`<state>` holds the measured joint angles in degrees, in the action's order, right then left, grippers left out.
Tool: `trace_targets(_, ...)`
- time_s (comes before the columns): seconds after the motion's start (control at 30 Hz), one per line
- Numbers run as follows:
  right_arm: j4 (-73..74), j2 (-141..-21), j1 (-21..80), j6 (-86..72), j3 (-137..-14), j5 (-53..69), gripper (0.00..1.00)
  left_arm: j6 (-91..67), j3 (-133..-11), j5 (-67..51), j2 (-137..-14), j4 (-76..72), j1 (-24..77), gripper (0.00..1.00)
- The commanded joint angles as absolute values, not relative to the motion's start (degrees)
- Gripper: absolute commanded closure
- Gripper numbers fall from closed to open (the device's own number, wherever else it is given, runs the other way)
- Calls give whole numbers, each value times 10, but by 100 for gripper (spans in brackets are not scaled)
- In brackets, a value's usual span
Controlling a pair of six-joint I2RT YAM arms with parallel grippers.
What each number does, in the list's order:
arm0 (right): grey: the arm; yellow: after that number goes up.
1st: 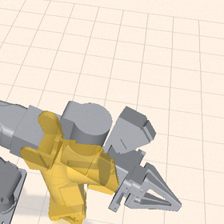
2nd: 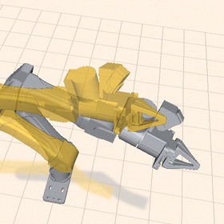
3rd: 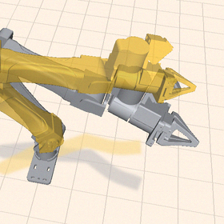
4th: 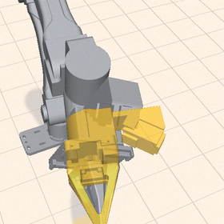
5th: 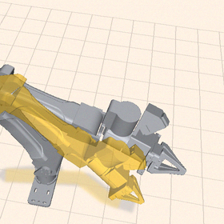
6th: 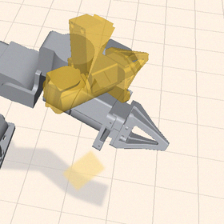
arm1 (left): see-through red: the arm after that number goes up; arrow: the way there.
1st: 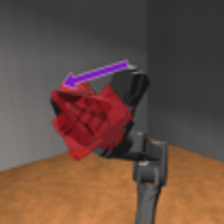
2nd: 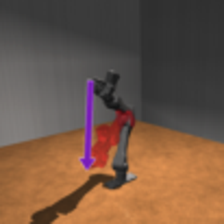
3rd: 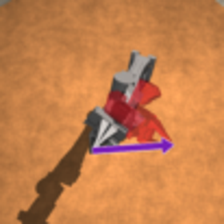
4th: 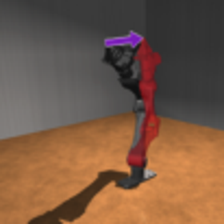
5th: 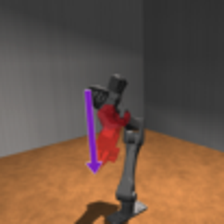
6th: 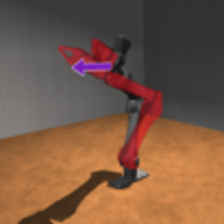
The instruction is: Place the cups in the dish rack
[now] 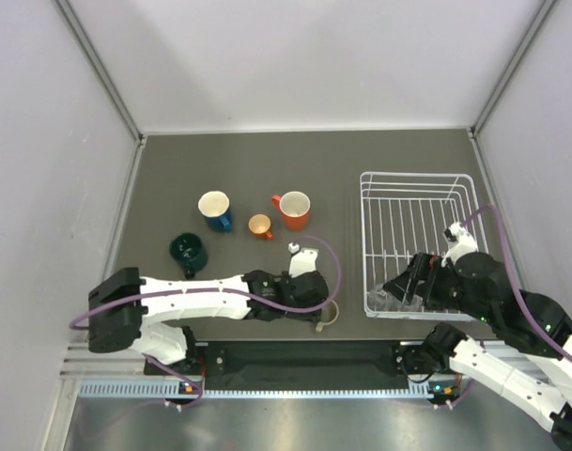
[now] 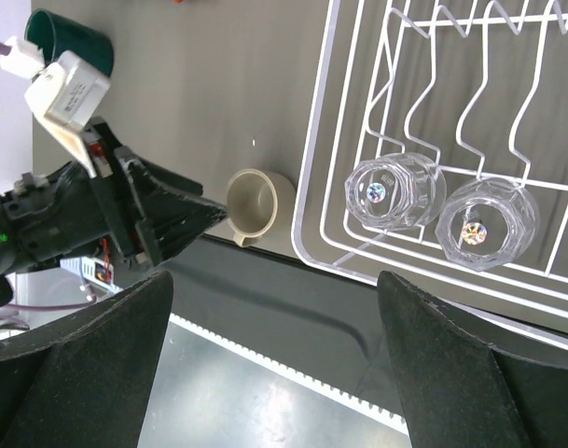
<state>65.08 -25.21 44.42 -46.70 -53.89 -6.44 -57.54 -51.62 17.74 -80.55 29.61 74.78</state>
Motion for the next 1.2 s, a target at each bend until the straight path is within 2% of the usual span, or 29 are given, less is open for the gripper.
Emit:
trace_targets(0.0, 630, -241, 438, -470, -527, -53, 10, -557, -548, 205, -825, 289, 750, 41)
trace_targets(0.37, 636, -231, 437, -467, -515, -47, 10, -541, -554, 185, -879, 260, 750, 54)
trace_targets(0.47, 641, -228, 438, -467, -515, -46, 10, -540, -557, 171, -895, 252, 750, 64)
trace_targets(0.5, 642, -226, 437, -468, -513, -47, 11, -539, -557, 170, -897, 251, 750, 72)
trace_targets(0.57, 642, -222, 437, -468, -511, -47, 10, -537, -555, 164, -899, 246, 749, 80)
trace_targets(0.63, 641, -222, 437, -468, -507, -47, 10, -536, -554, 161, -896, 245, 749, 100)
trace_targets(0.87, 612, -257, 438, -446, -511, -11, 11, -540, -527, 91, -813, 215, 720, 100)
trace_targets(1.17, 492, -313, 438, -403, -512, 110, 14, -565, -440, -82, -588, 59, 588, 100)
